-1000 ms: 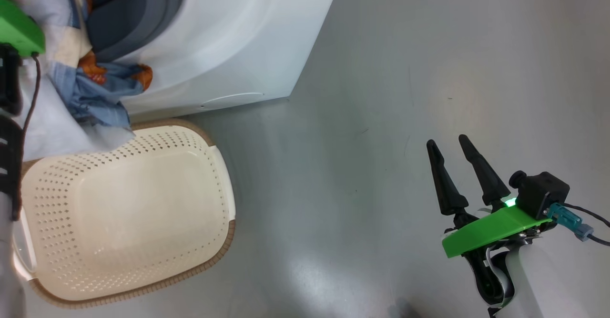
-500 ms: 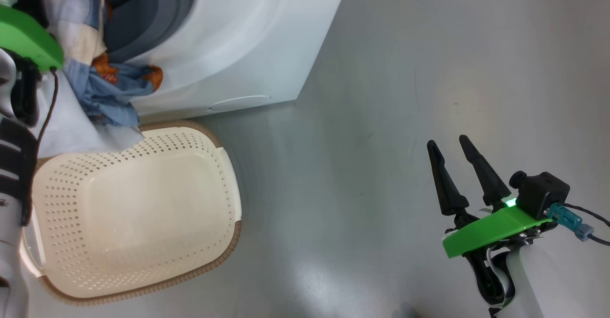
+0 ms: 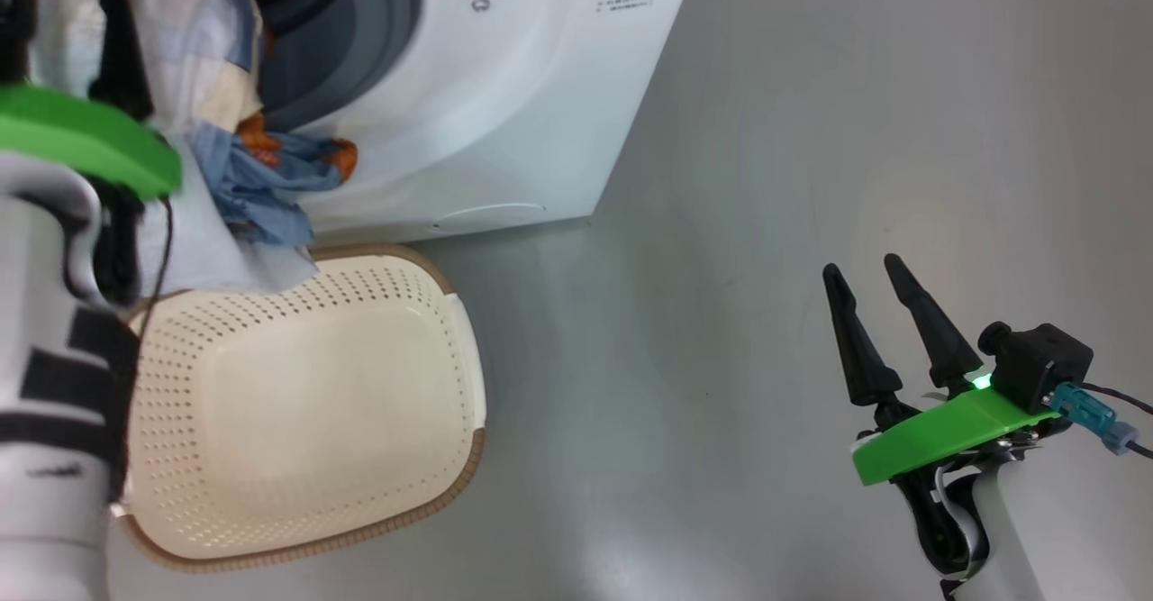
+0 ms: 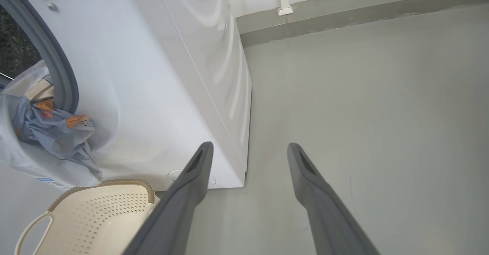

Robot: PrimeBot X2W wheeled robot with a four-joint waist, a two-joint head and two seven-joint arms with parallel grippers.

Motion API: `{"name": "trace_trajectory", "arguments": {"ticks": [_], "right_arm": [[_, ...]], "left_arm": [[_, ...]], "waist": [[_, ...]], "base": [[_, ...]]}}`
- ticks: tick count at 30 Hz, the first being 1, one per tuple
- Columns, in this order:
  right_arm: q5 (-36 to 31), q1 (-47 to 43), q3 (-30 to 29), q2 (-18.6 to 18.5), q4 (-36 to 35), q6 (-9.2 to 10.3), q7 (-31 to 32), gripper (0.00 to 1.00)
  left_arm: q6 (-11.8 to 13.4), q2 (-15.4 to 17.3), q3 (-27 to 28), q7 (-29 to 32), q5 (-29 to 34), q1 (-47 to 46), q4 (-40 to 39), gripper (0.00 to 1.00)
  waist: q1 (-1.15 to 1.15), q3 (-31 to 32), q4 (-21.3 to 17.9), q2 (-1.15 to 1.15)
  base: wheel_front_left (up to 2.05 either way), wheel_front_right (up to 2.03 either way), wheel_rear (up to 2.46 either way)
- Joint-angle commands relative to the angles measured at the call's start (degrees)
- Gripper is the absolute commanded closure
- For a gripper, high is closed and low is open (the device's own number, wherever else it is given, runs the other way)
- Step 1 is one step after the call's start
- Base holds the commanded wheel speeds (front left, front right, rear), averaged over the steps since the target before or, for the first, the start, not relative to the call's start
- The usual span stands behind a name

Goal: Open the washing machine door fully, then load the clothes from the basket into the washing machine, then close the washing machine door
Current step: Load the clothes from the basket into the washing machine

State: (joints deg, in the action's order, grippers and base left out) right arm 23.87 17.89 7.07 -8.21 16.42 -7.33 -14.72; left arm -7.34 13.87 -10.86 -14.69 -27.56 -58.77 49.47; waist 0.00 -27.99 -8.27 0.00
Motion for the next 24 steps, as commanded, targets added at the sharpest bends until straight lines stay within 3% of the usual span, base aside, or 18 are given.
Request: {"name": "trace_trajectory", "arguments": {"ticks": [1,12,24], "right_arm": [[-0.13,-0.73,0.89,-0.69,-1.08,-0.16,-0.28,0.0],[-0.24,-3.37,-0.39,-2.33,-1.34,-0.16,-0.28,0.0],[-0.35,-4.07,-2.13,-3.27,-1.83,-0.16,-0.28,0.0]], "left_arm": [[-0.14,2.0,2.36,-0.31,1.19,1.96,-2.78,0.0],[-0.14,-1.34,8.37,-0.31,5.62,15.25,-12.1,0.0],[-0.14,-4.37,11.66,-0.31,9.27,27.25,-21.63,0.0]], "waist": [[0.0,1.37,0.94,0.0],[0.0,5.68,3.08,0.0],[0.0,5.73,4.45,0.0]], "base": [[0.0,0.0,0.0],[0.0,0.0,0.0],[0.0,0.0,0.0]]}}
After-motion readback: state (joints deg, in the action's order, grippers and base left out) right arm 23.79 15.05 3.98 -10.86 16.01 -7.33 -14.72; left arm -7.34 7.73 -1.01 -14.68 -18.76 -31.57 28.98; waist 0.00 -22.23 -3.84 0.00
